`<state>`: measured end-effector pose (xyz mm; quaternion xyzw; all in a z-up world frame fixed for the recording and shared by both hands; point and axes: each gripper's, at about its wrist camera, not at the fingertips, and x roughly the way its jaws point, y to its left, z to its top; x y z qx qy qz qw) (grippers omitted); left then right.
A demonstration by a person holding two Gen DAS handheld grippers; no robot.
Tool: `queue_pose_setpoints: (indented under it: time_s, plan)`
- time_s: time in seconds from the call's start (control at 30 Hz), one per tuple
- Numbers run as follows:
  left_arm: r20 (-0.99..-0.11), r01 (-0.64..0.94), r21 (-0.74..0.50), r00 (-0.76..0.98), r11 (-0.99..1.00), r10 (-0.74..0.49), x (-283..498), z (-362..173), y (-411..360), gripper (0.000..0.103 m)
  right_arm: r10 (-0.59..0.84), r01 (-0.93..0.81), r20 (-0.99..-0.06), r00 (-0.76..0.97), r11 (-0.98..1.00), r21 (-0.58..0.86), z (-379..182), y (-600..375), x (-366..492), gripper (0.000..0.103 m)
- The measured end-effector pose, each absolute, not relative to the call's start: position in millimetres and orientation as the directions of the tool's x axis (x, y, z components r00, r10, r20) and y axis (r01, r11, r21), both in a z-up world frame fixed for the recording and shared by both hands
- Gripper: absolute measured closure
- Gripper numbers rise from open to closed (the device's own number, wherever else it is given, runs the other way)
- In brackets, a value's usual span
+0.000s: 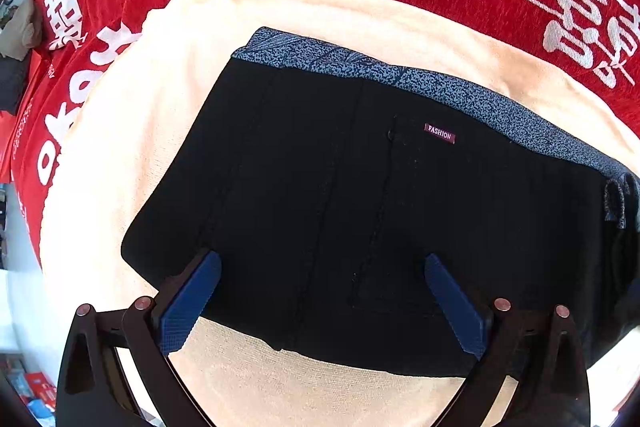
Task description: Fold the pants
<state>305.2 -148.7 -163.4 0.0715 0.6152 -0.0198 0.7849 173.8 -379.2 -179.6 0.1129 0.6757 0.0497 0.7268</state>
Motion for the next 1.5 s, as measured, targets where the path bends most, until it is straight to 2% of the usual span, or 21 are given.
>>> queue_pose_setpoints:
  time_s: [0.03, 0.1, 0.2, 0.47, 0.7, 0.9, 1.1, 1.33, 1.5]
  plan:
    - [-0.969, 0.120, 0.088, 0.240, 0.989, 0.057, 305, -163, -150, 0.001, 0.201, 0.057, -0.974, 0.104, 0.977, 0.207, -179, -374, 172, 0.055]
    - [-0.970, 0.121, 0.081, 0.238, 0.989, 0.051, 303, -162, -150, 0.001, 0.164, -0.007, -0.981, 0.107, 0.986, 0.164, -178, -362, 172, 0.047]
    - [-0.970, 0.116, 0.076, 0.239, 0.990, 0.046, 300, -159, -151, 0.001, 0.151, -0.017, -0.982, 0.116, 0.989, 0.150, -178, -358, 169, 0.041]
    - [-0.972, 0.087, 0.045, 0.234, 0.995, 0.023, 297, -153, -148, 0.001, 0.181, -0.012, -0.977, 0.116, 0.984, 0.180, -177, -373, 164, 0.040]
    - [-0.973, 0.083, 0.019, 0.232, 0.996, 0.000, 295, -149, -144, 0.001, 0.177, -0.024, -0.978, 0.115, 0.984, 0.175, -178, -373, 163, 0.036]
    - [-0.968, 0.030, -0.108, 0.225, 0.994, -0.112, 289, -142, -123, 0.001, 0.175, -0.026, -0.978, 0.112, 0.985, 0.173, -180, -369, 167, 0.036]
    - [-0.947, -0.099, -0.242, 0.239, 0.965, -0.214, 277, -137, -85, 0.001, 0.176, -0.027, -0.978, 0.109, 0.984, 0.174, -180, -363, 171, 0.033]
    - [-0.916, -0.240, -0.380, 0.234, 0.893, -0.327, 272, -162, -53, 0.001, 0.164, -0.037, -0.981, 0.105, 0.986, 0.161, -182, -356, 169, 0.031]
    - [-0.856, -0.231, -0.504, 0.265, 0.832, -0.444, 273, -174, -51, 0.001, 0.162, -0.053, -0.981, 0.105, 0.986, 0.158, -182, -354, 167, 0.031]
